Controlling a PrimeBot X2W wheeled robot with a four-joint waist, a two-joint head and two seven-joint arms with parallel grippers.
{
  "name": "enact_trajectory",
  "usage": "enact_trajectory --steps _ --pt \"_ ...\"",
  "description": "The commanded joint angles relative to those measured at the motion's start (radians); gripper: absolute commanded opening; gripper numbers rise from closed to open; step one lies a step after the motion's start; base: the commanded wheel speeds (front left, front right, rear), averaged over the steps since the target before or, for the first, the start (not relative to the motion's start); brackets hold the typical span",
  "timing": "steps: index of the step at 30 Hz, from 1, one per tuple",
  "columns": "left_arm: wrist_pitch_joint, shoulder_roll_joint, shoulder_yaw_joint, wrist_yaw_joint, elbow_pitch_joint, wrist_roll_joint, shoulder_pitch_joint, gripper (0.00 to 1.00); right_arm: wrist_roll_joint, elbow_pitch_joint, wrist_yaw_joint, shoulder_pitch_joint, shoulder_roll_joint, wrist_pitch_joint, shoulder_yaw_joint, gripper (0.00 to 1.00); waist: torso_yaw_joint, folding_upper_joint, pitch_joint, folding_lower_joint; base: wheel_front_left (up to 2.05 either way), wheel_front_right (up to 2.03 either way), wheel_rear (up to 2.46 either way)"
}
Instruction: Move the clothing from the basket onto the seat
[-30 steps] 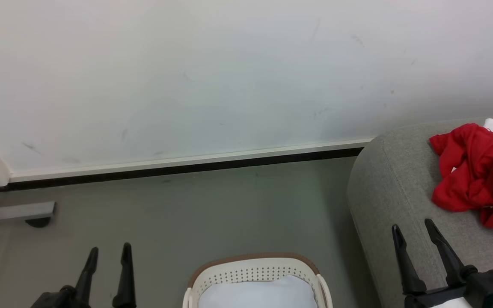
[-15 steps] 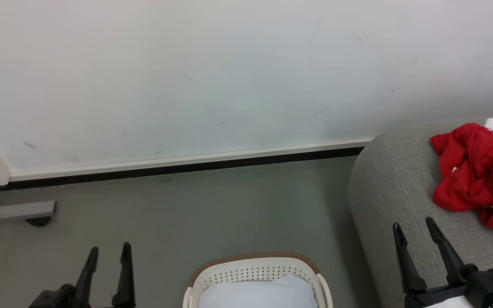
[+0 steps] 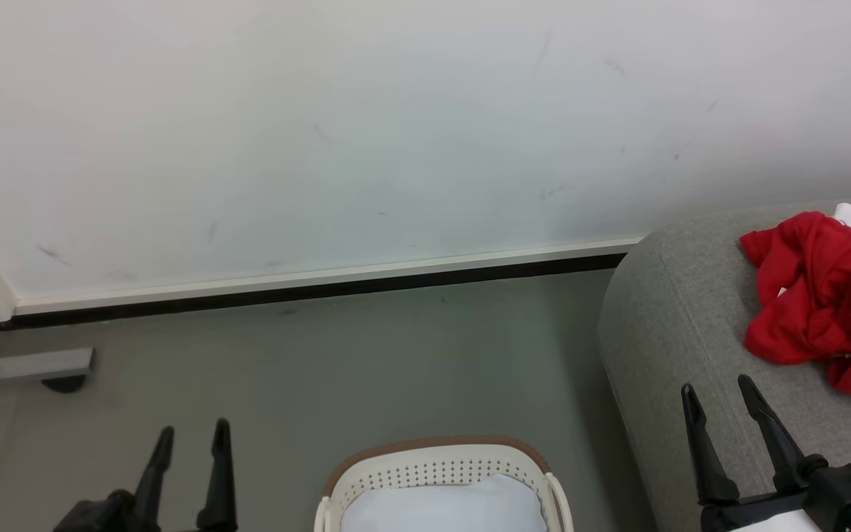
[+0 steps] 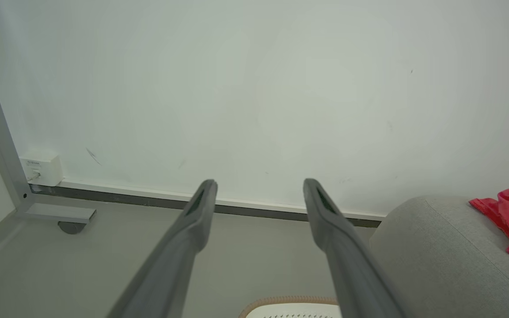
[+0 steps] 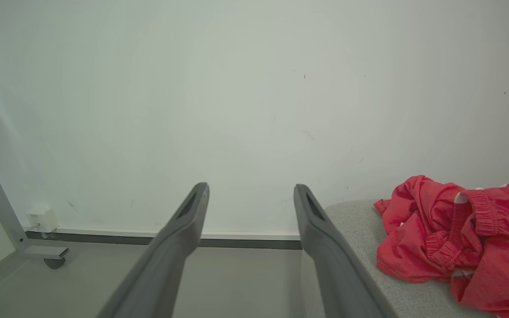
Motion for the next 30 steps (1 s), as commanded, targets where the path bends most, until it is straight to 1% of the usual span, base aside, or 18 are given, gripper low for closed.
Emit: enact_trajectory --steps 1,2,4,8,9,18,30 --pt "0.0 0.002 -0.007 -0.005 0.01 -0.001 -0.001 1.0 0.003 0.004 -0.002 -0.01 -0.003 -0.003 -0.004 1.0 0.0 0.0 0.0 0.0 0.0 0.0 0.0" --pt "0.0 -0.001 -0.007 -0.001 0.01 -0.004 0.001 0.0 0.0 0.002 0.0 0.001 0.0 0.0 0.0 0.0 0.0 0.0 0.0 0.0 0.0 0.0 0.0" --pt "0.002 -0.006 -0.009 -0.001 0.029 -0.005 0.009 0.0 0.002 0.017 0.0 0.014 0.002 0.002 0.003 0.0 0.0 0.0 0.0 0.0 0.0 0.0 0.0" --pt "0.03 -0.006 0.003 -0.002 0.043 -0.074 -0.006 0.0 0.076 0.018 0.0 0.015 0.003 0.018 -0.004 0.0 0.003 0.0 0.0 0.0 0.0 0.0 0.0" --pt "0.03 -0.006 0.003 -0.002 0.043 -0.074 -0.006 0.0 0.076 0.018 0.0 0.015 0.003 0.018 -0.004 0.0 0.003 0.0 0.0 0.0 0.0 0.0 0.0" --pt "0.07 -0.005 0.006 -0.004 0.04 -0.238 -0.017 0.0 0.246 0.028 0.0 0.003 0.001 0.057 -0.025 0.0 0.01 0.0 0.001 0.0 0.0 0.0 0.0" --pt "0.119 -0.003 0.013 -0.007 0.038 -0.429 -0.033 0.0 0.443 0.037 0.0 -0.009 -0.001 0.102 -0.048 0.0 0.019 0.0 0.002 0.0 0.0 0.0 0.0"
